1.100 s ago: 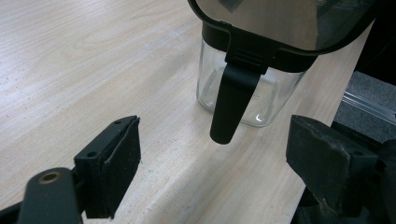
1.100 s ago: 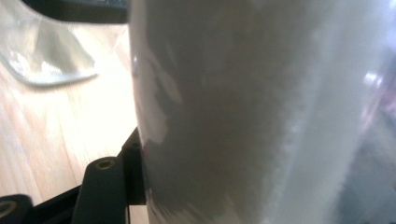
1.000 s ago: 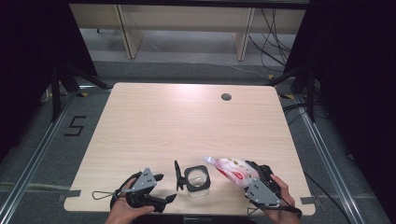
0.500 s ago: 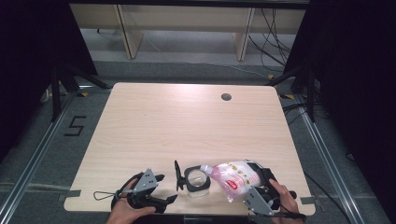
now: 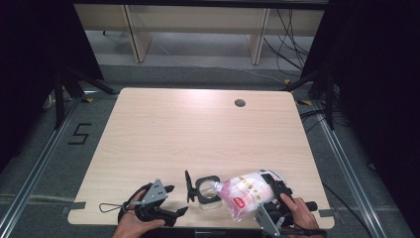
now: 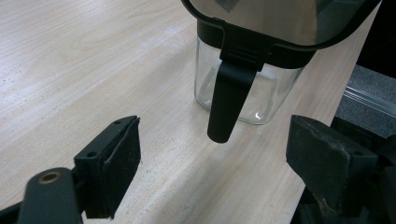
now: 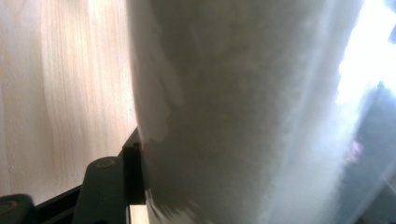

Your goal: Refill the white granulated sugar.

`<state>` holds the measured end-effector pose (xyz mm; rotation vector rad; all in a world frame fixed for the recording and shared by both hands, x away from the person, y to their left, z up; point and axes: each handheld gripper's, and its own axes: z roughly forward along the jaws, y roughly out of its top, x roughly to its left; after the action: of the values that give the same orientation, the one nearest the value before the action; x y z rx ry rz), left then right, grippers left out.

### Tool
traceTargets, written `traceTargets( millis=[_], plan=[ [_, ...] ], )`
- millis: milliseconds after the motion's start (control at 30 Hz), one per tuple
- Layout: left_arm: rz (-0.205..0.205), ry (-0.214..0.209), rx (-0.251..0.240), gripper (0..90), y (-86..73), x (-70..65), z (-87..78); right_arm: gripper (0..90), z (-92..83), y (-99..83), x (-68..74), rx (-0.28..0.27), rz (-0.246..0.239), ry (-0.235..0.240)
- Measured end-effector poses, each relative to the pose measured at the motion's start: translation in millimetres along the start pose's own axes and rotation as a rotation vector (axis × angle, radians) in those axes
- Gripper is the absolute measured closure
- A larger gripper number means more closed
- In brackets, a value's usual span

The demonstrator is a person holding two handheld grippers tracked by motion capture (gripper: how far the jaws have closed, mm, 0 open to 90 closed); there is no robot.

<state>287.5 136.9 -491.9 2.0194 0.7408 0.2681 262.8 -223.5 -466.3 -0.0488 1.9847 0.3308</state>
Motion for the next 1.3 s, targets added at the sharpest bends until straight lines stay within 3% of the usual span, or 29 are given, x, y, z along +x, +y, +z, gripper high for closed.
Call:
traceTargets(
  millis=[33,67,267,300,333,367,400,433,467,533,567,633,667,733,767,800,833,867,933,1000,1067,1133,1233,1300],
  plan=[
    [0.003,0.0,0.001,17.4,-0.1,0.3,0.0,40.0,0.1,1.2,-2.0,-0.004,-0.049,-0.007],
    [-0.003,0.0,0.002,17.4,-0.2,0.2,0.1,40.0,-0.6,1.3,1.2,0.011,-0.017,-0.003],
    [0.009,0.001,0.01,17.4,-0.2,0.7,0.2,40.1,-1.7,6.0,1.5,0.03,-0.123,-0.051],
    [0.009,0.001,0.01,17.4,-0.1,0.7,0.3,40.1,-1.8,7.3,-0.8,0.028,-0.167,-0.054],
    [0.011,0.003,0.014,17.4,-0.1,0.7,0.1,40.1,-2.0,7.1,0.2,0.028,-0.161,-0.065],
    [0.009,0.005,0.014,17.4,-0.4,0.3,0.4,40.2,-3.2,9.5,-4.2,0.027,-0.233,-0.079],
    [0.007,0.005,0.015,17.4,-0.5,0.3,0.5,40.1,-3.4,8.0,-0.9,0.028,-0.181,-0.084],
    [0.005,0.006,0.013,17.4,-0.4,0.3,0.5,40.2,-4.1,8.4,-0.9,0.038,-0.182,-0.081],
    [0.006,0.006,0.012,17.4,-0.3,0.3,0.5,40.2,-4.4,9.7,-2.3,0.042,-0.216,-0.089],
    [0.008,0.005,0.014,17.4,-0.3,0.1,0.4,40.2,-4.7,9.7,-0.6,0.053,-0.213,-0.096],
    [0.012,0.005,0.017,17.4,-0.4,0.3,0.5,40.2,-5.1,10.9,-3.7,0.056,-0.257,-0.095],
    [0.023,0.004,0.016,17.4,0.1,0.9,0.6,40.3,-4.3,11.4,-5.2,0.047,-0.276,-0.097],
    [0.009,0.008,0.018,17.4,-0.1,-0.1,0.4,40.2,-4.8,9.4,-0.6,0.065,-0.209,-0.097],
    [0.034,0.01,0.025,17.4,0.2,1.5,0.1,40.3,-5.1,11.8,-6.1,0.064,-0.299,-0.095],
    [0.045,0.002,0.023,17.4,0.4,2.6,0.4,40.3,-5.2,10.7,-4.4,0.065,-0.268,-0.102],
    [0.029,0.005,0.018,17.4,0.2,1.5,0.8,40.3,-4.8,10.4,-4.2,0.062,-0.264,-0.104],
    [0.021,0.005,0.019,17.4,0.4,1.0,0.9,40.3,-3.6,11.2,-7.0,0.038,-0.311,-0.113],
    [0.023,0.005,0.019,17.4,0.4,1.0,0.9,40.4,-4.9,12.6,-7.9,0.057,-0.328,-0.108],
    [0.039,0.0,0.019,17.4,0.4,2.0,1.1,40.4,-4.7,11.1,-5.7,0.058,-0.299,-0.106],
    [0.036,0.004,0.02,17.4,0.8,1.7,1.0,40.4,-3.9,13.7,-10.1,0.029,-0.365,-0.128],
    [0.038,0.0,0.02,17.4,0.5,2.1,1.1,40.4,-4.7,14.4,-10.2,0.042,-0.352,-0.121],
    [0.035,0.001,0.022,17.4,0.6,2.2,1.0,40.5,-5.5,16.3,-12.9,0.055,-0.379,-0.112],
    [0.036,0.001,0.021,17.4,0.7,2.2,0.9,40.5,-3.6,16.0,-14.2,0.026,-0.396,-0.148],
    [0.01,0.005,0.01,17.4,-0.1,0.9,1.8,40.6,-4.9,17.2,-16.2,0.055,-0.384,-0.118]
  ],
)
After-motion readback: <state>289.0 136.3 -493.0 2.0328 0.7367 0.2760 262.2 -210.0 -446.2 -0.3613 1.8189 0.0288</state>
